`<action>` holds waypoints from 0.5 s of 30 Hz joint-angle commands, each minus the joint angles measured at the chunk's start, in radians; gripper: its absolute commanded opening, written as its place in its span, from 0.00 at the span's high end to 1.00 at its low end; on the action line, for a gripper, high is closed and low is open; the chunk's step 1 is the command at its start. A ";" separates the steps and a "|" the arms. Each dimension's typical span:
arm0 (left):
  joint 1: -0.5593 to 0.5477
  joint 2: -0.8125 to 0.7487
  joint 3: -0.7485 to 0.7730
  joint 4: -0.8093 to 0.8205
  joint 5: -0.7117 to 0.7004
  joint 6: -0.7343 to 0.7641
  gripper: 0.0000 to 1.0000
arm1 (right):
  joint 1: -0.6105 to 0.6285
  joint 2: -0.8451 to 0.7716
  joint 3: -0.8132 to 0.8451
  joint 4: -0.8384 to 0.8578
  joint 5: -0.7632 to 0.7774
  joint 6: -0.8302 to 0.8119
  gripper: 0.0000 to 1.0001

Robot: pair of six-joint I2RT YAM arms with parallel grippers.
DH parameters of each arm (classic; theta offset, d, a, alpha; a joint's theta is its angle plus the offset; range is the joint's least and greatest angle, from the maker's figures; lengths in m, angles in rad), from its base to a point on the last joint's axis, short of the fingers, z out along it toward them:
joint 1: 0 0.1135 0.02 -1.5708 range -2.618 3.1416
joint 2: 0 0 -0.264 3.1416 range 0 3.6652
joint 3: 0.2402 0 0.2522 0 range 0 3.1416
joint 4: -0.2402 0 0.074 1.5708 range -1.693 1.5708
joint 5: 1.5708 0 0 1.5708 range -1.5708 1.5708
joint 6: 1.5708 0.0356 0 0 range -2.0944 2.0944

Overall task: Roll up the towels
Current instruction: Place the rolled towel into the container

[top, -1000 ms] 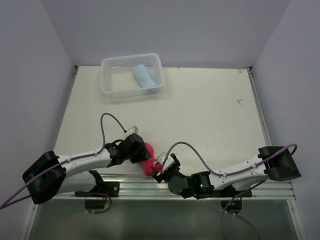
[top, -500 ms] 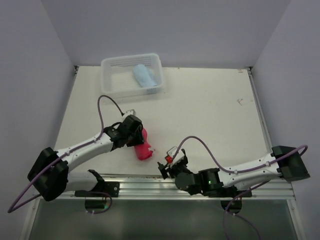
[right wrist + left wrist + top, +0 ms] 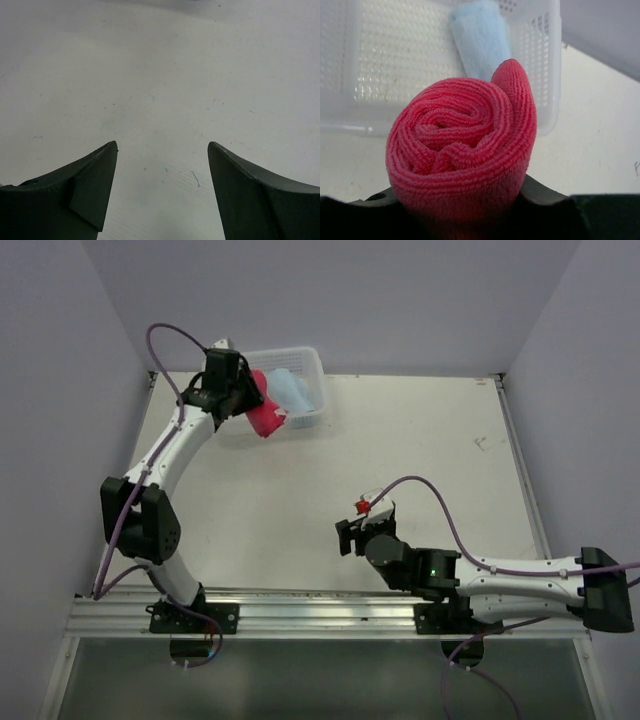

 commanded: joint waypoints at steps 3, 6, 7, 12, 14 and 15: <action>0.125 0.183 0.284 0.006 0.090 0.037 0.55 | -0.074 -0.001 0.061 -0.050 -0.076 0.004 0.23; 0.172 0.284 0.388 0.035 0.122 0.017 0.54 | -0.123 0.016 0.074 -0.076 -0.108 0.004 0.22; 0.183 0.338 0.436 0.040 0.125 0.012 0.53 | -0.157 0.019 0.086 -0.096 -0.116 0.005 0.22; 0.228 0.505 0.614 0.049 0.157 -0.019 0.50 | -0.258 0.016 0.095 -0.113 -0.157 0.014 0.22; 0.238 0.582 0.658 0.054 0.180 -0.035 0.50 | -0.301 0.018 0.089 -0.116 -0.182 0.018 0.22; 0.240 0.623 0.698 0.057 0.185 -0.039 0.50 | -0.321 0.019 0.086 -0.120 -0.186 0.019 0.22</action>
